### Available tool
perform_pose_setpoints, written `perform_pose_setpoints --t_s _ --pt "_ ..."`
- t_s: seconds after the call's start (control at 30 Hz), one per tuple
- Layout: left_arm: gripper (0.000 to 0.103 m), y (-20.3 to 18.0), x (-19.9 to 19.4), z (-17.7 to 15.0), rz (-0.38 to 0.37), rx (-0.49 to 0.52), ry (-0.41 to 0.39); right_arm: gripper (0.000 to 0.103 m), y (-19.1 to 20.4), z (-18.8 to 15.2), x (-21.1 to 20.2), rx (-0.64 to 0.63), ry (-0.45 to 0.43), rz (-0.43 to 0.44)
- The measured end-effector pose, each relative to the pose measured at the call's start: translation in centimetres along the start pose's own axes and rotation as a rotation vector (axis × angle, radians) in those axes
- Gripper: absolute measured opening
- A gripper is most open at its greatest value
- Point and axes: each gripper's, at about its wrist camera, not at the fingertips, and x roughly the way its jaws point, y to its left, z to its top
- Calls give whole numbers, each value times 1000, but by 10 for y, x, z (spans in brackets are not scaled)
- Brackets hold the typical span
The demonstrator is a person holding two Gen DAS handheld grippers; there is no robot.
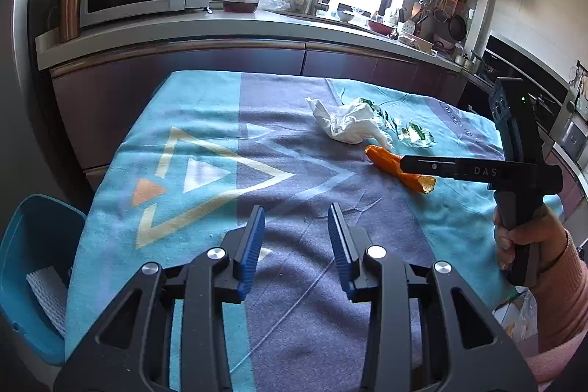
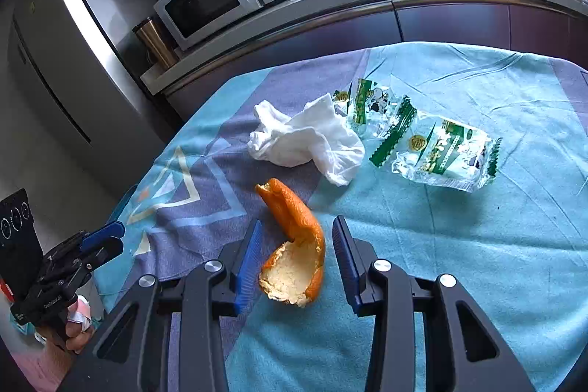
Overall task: Collect trash
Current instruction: 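Move both open tools back over the table, then grasp the orange peel with the left tool while the right tool grasps the white tissue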
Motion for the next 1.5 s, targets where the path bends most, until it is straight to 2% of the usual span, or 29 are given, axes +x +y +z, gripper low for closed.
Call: perform_pose_setpoints --t_s 0.07,0.1,0.2,0.33,0.47,0.57,0.63,0.7,0.83,1.03,1.17,1.27,1.43,1.47,1.5 --pt "37 -1 3 1 -1 1 6 37 2 -2 5 -8 19 10" --pt "37 -2 4 1 -2 2 9 34 4 -2 5 -12 20 16" --pt "37 -3 6 1 -5 2 16 17 9 -2 6 -27 22 40" --pt "38 -4 8 2 -9 2 21 15 19 -5 8 -33 25 91" --pt "38 -4 9 2 -16 1 23 14 30 -5 12 -11 31 186" --pt "39 -5 10 2 -19 3 25 15 43 -6 21 -28 62 223" --pt "39 -5 11 2 -21 5 29 21 50 -6 25 -54 78 206" --pt "41 -7 12 1 -30 10 34 31 52 -3 22 -71 64 192" --pt "43 -13 17 2 -48 23 40 33 43 9 8 -72 -10 115" --pt "45 -30 33 6 -93 36 63 42 19 34 6 -56 -84 -39" --pt "54 -42 50 9 -109 35 98 52 13 48 20 -59 -74 -71" --pt "54 -49 60 11 -125 37 114 57 14 55 35 -79 -46 -94" --pt "52 -57 78 11 -111 27 160 57 21 56 54 -120 -1 -130" --pt "48 -57 79 11 -109 19 166 54 22 55 56 -124 12 -132" --pt "44 -56 80 12 -109 10 164 45 22 54 57 -126 16 -134"
